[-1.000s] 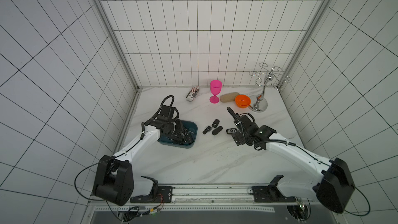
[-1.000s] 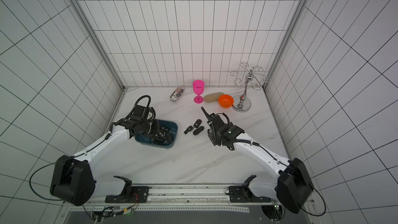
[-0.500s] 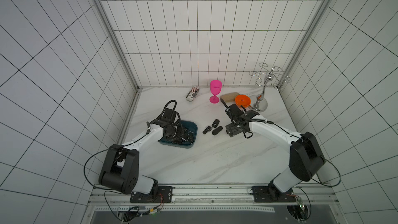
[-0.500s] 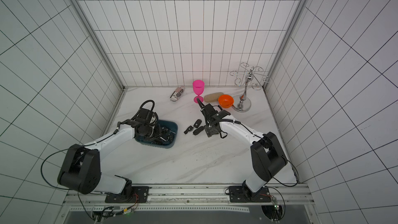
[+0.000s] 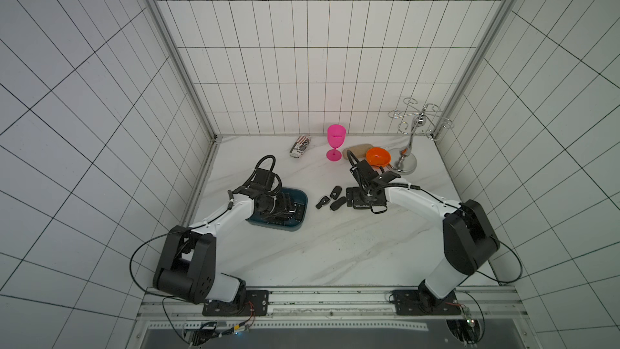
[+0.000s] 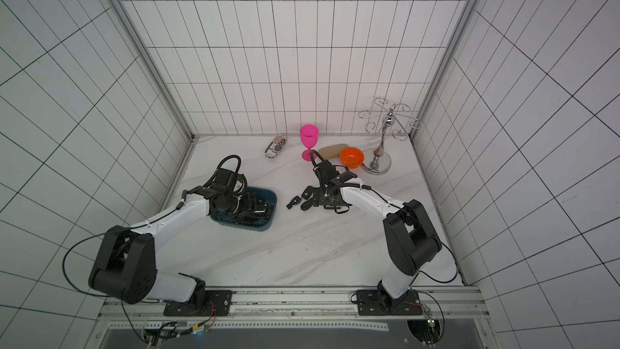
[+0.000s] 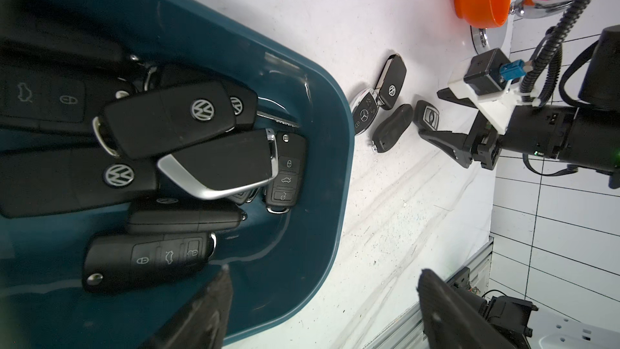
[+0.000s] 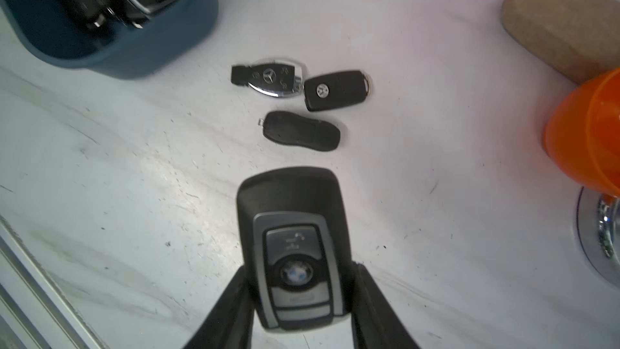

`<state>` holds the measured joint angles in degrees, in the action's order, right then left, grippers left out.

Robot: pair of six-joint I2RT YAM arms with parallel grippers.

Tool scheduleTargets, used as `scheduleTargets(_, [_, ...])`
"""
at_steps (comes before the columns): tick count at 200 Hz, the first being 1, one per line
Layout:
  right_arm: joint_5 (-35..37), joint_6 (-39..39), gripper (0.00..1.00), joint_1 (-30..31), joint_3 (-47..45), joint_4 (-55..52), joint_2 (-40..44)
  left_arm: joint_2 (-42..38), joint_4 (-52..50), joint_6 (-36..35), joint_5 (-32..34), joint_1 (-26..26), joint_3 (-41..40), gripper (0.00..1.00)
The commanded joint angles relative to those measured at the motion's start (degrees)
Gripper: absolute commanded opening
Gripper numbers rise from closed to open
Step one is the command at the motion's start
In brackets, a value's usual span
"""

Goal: Place the car key into the storage box
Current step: Place the car key in the storage box, then pick up the car key from the center of the board.

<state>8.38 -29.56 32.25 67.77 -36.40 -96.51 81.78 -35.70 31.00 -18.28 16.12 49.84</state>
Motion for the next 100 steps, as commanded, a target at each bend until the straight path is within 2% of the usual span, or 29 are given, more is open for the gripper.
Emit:
scheduleTargets(1, [-0.3, 0.1, 0.99, -1.5, -0.2, -1.1, -0.7, -2.5, 0.1, -0.5, -0.9, -0.2, -0.3, 0.79])
scheduleTargets(27, [-1.9, 7.3, 0.99, -2.1, -2.2, -1.4, 0.9, -5.3, -0.5, -0.4, -1.5, -0.2, -0.5, 0.83])
scheduleTargets(39, [-3.7, 14.3, 0.99, -2.3, -3.3, -2.1, 2.2, -6.9, -0.9, -0.4, -1.8, -0.2, -0.4, 0.85])
scheduleTargets(67, [-1.8, 26.5, 0.98, -2.8, -5.0, -3.6, 6.0, -10.2, -1.6, -0.3, -2.5, -0.2, 0.0, 0.85])
scheduleTargets(100, [-9.9, 44.4, 0.98, -3.0, -6.2, -6.6, 7.0, -11.4, -2.1, -0.3, -5.7, -0.2, 0.7, 0.85])
